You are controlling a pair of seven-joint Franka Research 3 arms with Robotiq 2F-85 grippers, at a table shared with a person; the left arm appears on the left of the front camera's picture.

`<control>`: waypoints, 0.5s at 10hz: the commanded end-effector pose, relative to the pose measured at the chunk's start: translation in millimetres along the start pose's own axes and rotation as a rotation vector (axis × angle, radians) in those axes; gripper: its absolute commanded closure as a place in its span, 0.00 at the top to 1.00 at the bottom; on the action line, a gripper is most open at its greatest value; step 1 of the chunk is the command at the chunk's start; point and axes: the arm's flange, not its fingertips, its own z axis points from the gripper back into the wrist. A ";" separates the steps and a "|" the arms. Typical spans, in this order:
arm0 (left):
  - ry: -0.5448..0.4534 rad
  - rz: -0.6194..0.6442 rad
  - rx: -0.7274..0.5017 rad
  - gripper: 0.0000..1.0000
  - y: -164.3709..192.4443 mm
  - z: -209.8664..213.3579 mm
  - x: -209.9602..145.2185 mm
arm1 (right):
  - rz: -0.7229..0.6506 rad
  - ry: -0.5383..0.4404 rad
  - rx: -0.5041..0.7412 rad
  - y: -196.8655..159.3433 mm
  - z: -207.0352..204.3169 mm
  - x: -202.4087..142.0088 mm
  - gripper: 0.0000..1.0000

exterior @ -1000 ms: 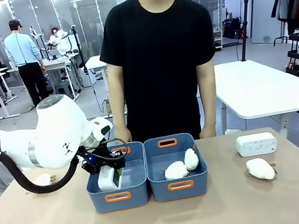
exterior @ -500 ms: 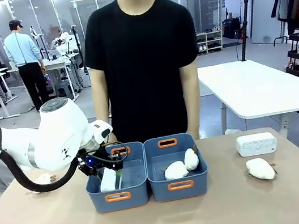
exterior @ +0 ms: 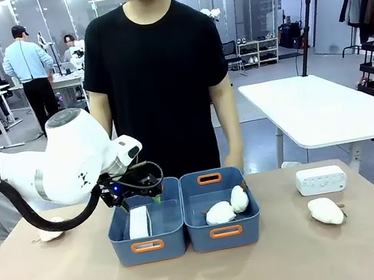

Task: Sort the digital clocks into the basket.
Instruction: Pick up the Digital clock from the table and place it into the empty Plastic storage basket.

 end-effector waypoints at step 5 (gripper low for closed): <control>0.006 0.012 0.032 1.00 6.1 -13.0 -1.5 | 0.003 -0.011 0.008 1.7 -0.1 1.0 1.00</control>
